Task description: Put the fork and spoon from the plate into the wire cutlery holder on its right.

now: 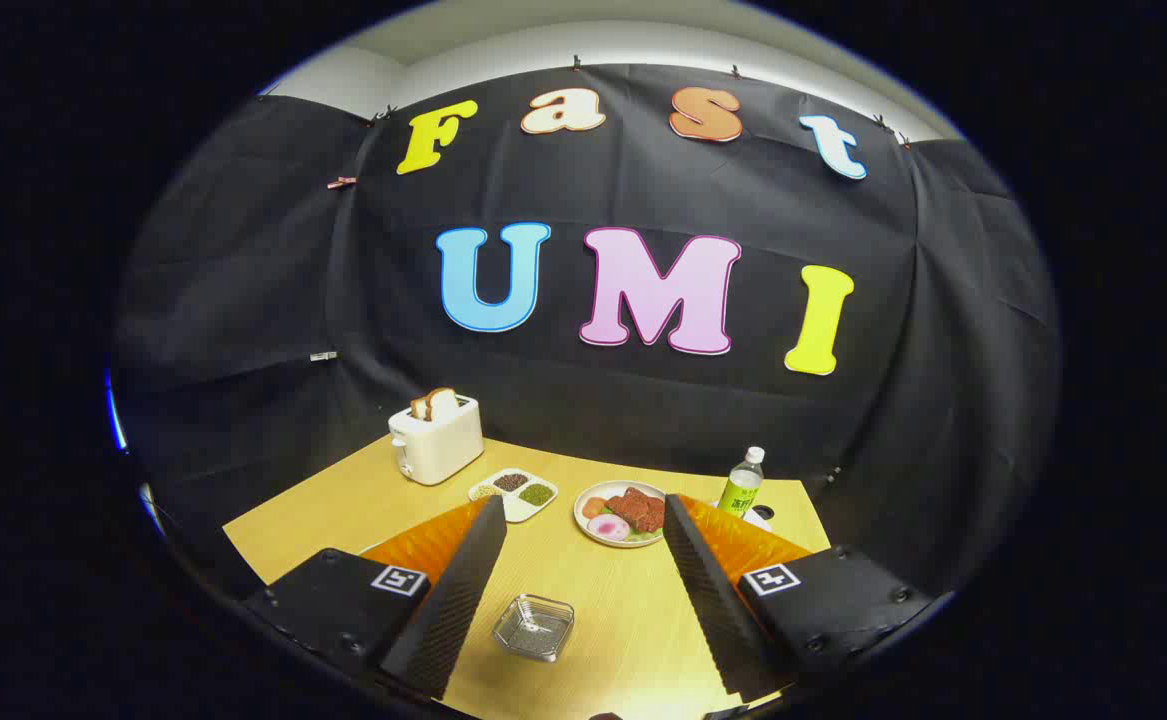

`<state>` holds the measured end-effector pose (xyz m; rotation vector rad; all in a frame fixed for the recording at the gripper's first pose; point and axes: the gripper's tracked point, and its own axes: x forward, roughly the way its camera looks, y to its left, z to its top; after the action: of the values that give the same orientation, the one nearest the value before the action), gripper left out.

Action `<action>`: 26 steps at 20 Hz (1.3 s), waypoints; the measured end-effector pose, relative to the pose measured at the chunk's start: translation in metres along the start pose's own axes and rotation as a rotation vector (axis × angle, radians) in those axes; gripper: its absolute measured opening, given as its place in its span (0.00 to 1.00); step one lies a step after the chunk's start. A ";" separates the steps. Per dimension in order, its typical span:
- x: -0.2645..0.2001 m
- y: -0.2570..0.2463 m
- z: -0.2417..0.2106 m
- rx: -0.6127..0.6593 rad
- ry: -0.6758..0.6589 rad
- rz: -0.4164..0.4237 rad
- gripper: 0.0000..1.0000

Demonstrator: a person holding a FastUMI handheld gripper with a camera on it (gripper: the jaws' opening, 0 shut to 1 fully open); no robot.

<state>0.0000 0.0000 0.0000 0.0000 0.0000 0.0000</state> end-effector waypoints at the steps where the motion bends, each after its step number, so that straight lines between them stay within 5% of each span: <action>1: 0.000 -0.001 0.000 0.000 0.000 -0.001 0.98; 26: 0.004 0.008 -0.003 0.018 0.011 0.008 0.98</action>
<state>0.0043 0.0078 -0.0031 0.0182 0.0107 0.0083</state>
